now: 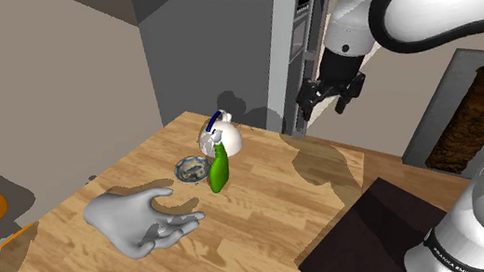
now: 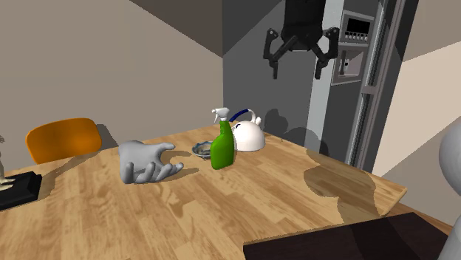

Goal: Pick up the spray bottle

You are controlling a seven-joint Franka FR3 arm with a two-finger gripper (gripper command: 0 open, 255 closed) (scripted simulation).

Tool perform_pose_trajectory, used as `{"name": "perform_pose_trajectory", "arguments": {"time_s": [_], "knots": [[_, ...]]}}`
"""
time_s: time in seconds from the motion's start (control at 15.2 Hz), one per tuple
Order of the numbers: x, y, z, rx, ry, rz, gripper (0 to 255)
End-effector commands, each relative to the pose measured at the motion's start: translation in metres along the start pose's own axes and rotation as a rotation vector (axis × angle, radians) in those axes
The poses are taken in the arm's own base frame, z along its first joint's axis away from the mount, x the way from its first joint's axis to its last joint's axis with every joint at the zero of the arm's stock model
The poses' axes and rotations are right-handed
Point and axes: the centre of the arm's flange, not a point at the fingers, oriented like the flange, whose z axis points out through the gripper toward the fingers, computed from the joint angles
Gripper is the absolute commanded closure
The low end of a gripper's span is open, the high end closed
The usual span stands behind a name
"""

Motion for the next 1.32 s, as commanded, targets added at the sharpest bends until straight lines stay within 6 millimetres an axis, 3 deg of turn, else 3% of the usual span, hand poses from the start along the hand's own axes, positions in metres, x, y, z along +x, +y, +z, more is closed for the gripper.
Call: {"name": "perform_pose_trajectory", "arguments": {"time_s": [0.0, 0.59, 1.25], "knots": [[-0.003, -0.024, 0.015, -0.015, 0.026, 0.055, 0], [0.01, -0.126, 0.091, -0.091, 0.131, 0.279, 0], [0.061, -0.224, 0.181, -0.175, 0.248, 0.528, 0]]}}
